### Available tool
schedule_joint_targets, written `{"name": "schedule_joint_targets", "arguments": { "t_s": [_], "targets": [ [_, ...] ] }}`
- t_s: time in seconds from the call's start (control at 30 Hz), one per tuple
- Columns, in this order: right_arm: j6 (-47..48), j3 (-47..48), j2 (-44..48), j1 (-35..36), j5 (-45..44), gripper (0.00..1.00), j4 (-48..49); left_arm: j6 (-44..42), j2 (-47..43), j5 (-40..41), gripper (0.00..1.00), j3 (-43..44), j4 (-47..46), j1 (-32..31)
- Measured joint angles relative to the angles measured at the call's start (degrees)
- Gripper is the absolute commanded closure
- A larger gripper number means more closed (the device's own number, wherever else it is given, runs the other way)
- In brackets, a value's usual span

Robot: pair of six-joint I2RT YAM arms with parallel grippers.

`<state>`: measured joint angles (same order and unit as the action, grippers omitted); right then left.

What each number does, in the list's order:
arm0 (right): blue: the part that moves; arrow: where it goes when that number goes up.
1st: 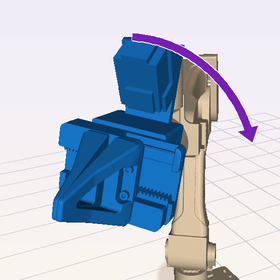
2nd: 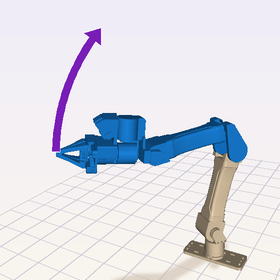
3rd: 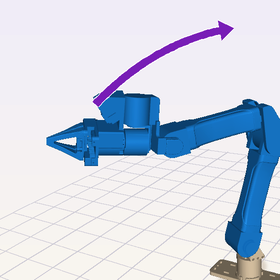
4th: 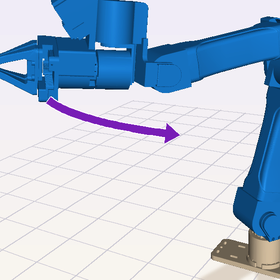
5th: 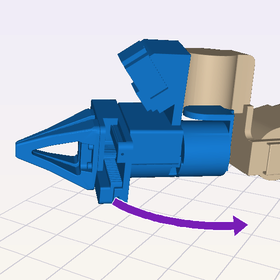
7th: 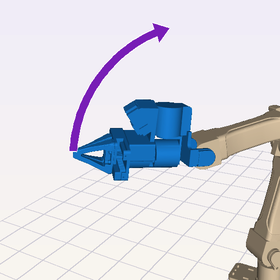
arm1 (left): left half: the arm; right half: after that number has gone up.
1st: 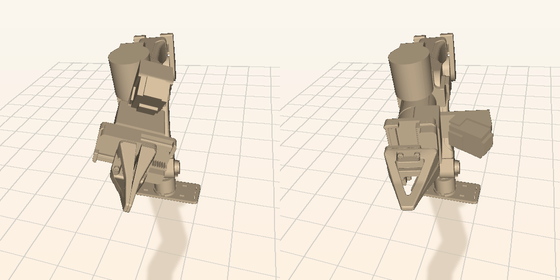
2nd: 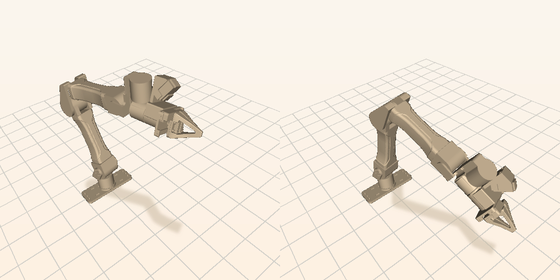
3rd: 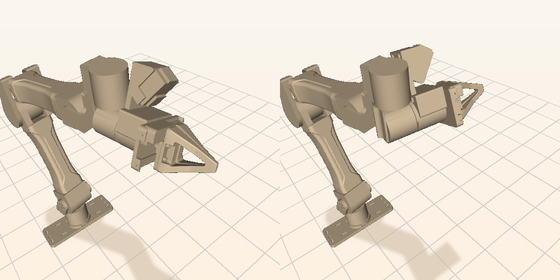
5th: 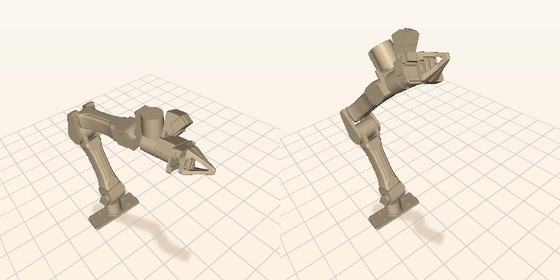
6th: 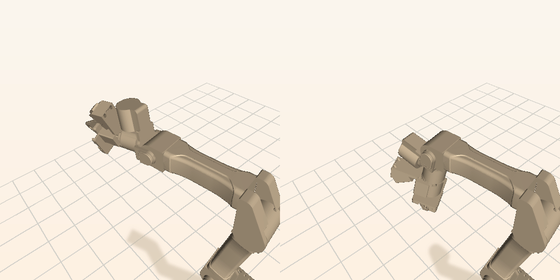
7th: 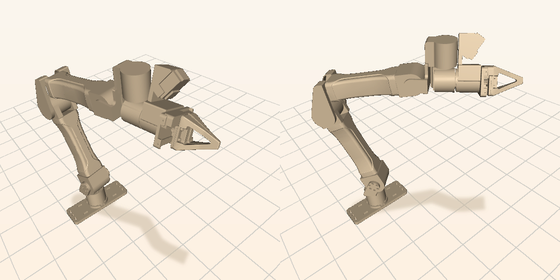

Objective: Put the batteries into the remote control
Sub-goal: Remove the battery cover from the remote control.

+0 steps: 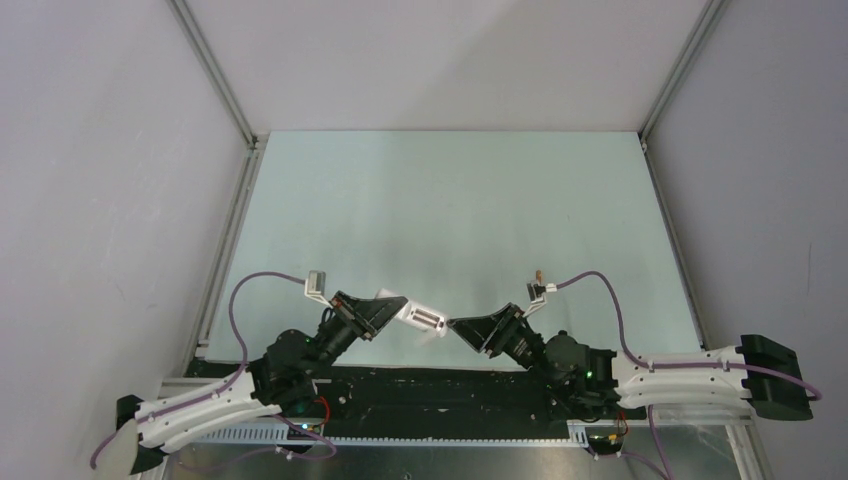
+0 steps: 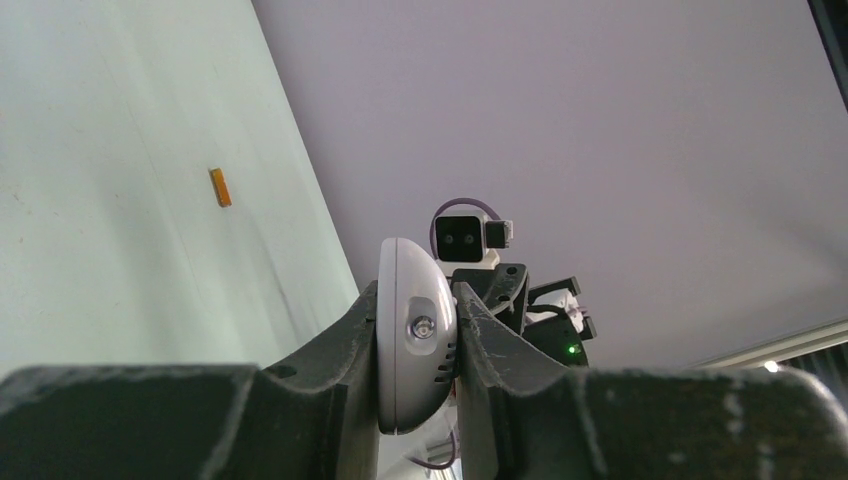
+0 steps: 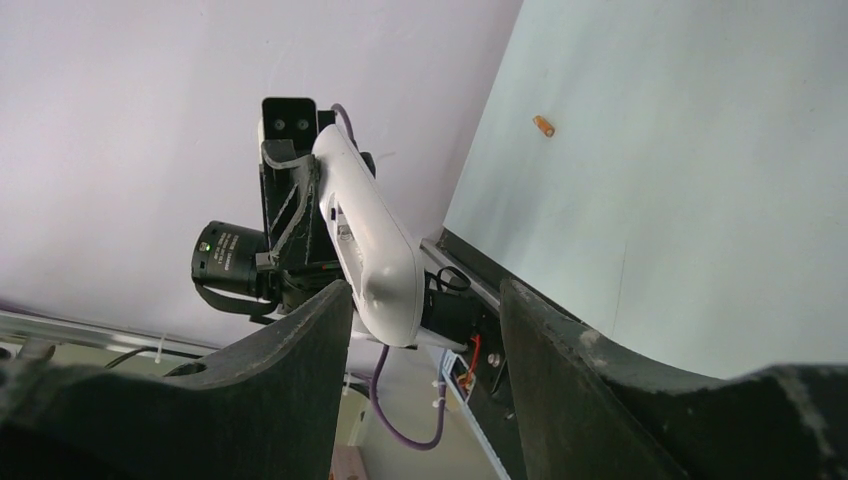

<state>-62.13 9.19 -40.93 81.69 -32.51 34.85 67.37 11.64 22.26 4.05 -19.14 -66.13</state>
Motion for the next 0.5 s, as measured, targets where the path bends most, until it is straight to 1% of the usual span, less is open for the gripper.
{"name": "schedule_joint_targets", "arguments": {
  "t_s": [0.37, 0.5],
  "targets": [
    [0.0, -0.07, 0.81, 0.22, -0.24, 0.39, -0.63, 1.64, 1.38, 0.07, 1.0, -0.63, 0.0, 0.17],
    [0.04, -0.44, 3.78, 0.37, -1.01, 0.39, -3.15, 1.7, 1.57, 0.04, 1.0, -0.68, 0.28, 1.05]
  ]
}}
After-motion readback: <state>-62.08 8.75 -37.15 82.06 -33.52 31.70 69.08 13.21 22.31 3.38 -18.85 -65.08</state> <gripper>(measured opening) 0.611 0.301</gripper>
